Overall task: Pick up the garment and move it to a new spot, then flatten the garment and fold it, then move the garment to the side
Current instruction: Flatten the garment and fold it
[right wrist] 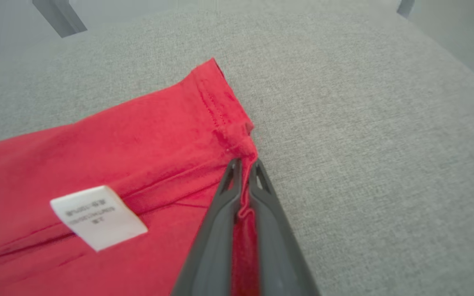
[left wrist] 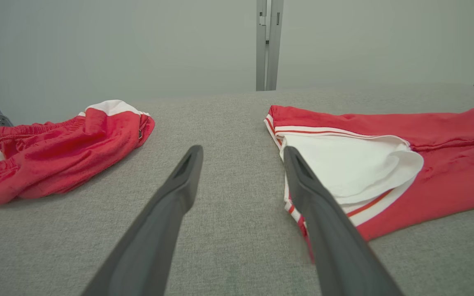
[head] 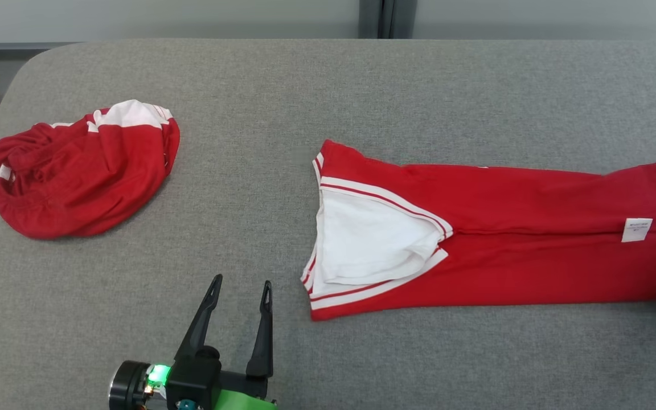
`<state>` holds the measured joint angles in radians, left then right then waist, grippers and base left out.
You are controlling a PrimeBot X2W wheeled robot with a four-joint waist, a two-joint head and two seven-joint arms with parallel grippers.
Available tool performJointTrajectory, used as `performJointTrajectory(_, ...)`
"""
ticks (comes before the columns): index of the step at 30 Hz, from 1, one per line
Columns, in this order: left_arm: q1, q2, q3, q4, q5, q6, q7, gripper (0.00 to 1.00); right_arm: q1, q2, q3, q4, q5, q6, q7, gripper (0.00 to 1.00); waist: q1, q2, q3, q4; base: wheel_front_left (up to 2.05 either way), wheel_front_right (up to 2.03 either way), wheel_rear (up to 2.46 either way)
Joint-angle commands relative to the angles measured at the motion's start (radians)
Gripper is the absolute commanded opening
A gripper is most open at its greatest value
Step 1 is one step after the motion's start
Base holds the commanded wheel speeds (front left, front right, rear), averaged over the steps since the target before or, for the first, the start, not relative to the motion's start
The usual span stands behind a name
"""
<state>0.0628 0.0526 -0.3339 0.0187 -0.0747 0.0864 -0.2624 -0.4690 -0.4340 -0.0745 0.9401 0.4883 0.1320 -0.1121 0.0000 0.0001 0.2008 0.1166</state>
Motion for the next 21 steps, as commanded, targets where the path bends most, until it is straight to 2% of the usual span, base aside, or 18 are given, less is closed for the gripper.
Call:
performJointTrajectory(1, 0.0, 0.0, 0.005, 0.003, 0.008, -0.006, -0.003, 1.0, -0.015, -0.029, 0.001, -0.008, -0.013, -0.002, -0.017, 0.0, 0.0, -0.0001, -0.007, -0.009, 0.0, 0.0, 0.0)
performJointTrajectory(5, 0.013, 0.0, 0.015, 0.006, 0.012, -0.008, -0.003, 1.0, -0.021, -0.064, 0.008, -0.033, -0.027, -0.002, -0.034, 0.0, 0.0, -0.0001, -0.02, -0.024, 0.0, 0.0, 0.0)
performJointTrajectory(9, 0.025, 0.0, 0.014, 0.016, 0.014, -0.014, -0.003, 1.0, -0.02, -0.068, 0.009, -0.09, -0.017, -0.002, -0.044, 0.0, 0.0, -0.0001, -0.04, -0.035, 0.0, 0.0, 0.0)
performJointTrajectory(15, 0.037, -0.001, 0.005, 0.029, 0.009, -0.016, -0.003, 1.0, 0.03, -0.02, 0.016, -0.245, -0.001, -0.002, -0.026, 0.0, 0.0, -0.0001, -0.078, -0.032, 0.0, 0.0, 0.0)
performJointTrajectory(21, 0.048, -0.001, -0.004, 0.031, 0.002, -0.017, -0.003, 1.0, 0.101, 0.074, 0.019, -0.474, -0.052, -0.002, 0.034, 0.0, 0.0, -0.0001, -0.103, -0.006, 0.0, 0.0, 0.0)
